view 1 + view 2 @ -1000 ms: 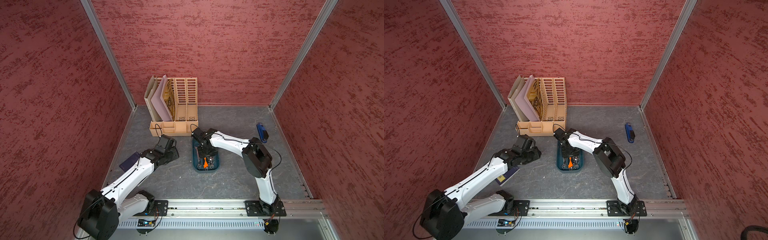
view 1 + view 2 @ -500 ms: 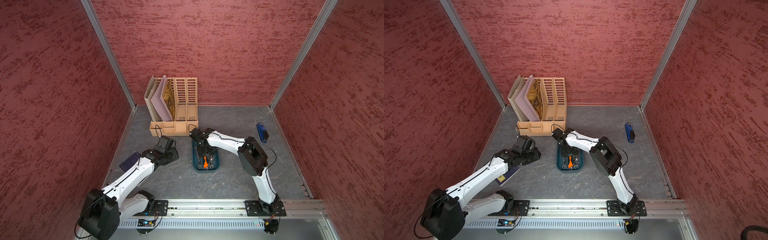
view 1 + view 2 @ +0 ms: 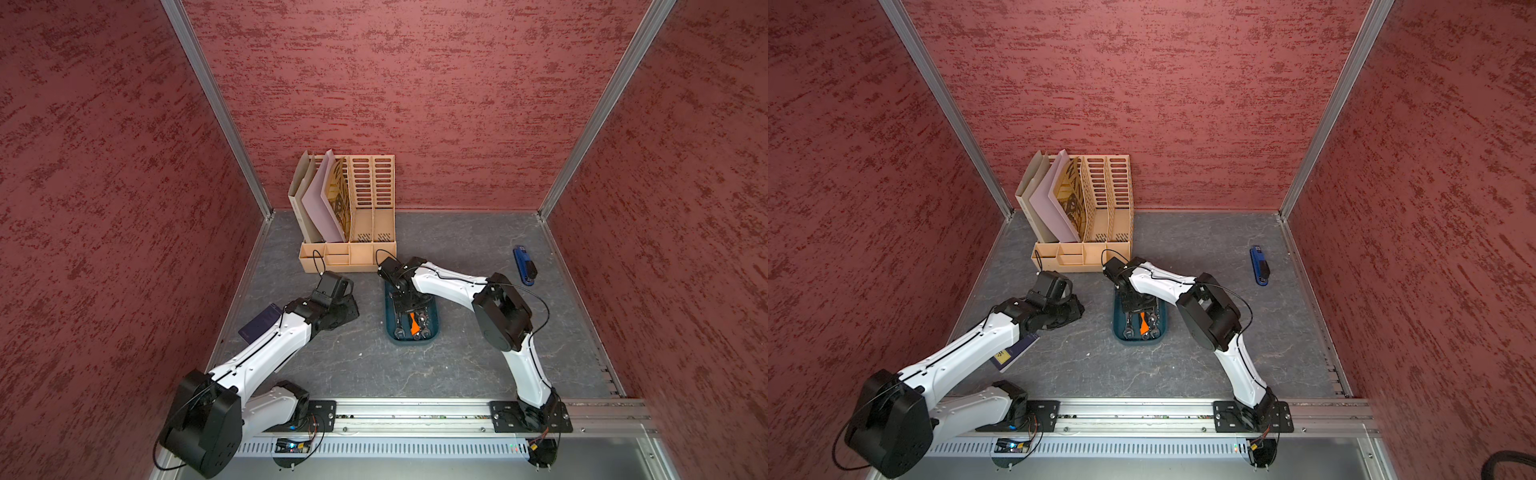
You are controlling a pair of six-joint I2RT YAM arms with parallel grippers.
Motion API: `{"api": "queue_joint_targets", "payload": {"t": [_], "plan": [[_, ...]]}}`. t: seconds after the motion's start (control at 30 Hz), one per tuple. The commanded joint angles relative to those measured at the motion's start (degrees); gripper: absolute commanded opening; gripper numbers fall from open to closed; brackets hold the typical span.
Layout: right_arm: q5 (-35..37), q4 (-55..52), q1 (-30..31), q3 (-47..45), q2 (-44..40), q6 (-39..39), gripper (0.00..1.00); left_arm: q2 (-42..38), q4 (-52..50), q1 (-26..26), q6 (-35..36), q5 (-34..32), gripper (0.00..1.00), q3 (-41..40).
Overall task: Take out the wrench from the storage box
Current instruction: Pick up the wrench from the storage box.
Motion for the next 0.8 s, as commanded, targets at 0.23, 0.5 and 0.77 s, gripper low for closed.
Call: {"api": "queue_joint_targets", "payload": {"t": [0.23,0.5,0.77], "plan": [[1.21,-0.61,0.37,-0.63,-4.67,-1.1,0.21,0.27,1.49,0.48,-0.18,1.07,0.29,-0.9],[1.77,-0.8,0.37,-0.47,-9.46,-1.91,0.16,0.36,1.56,0.43,-0.29,1.19,0.29,-0.85],[2.53,-1.97,0.11,0.28,-13.41,-2.96,0.13,-0.12,0.94,0.45,-0.3,1.41,0.29,-0.72]]}}
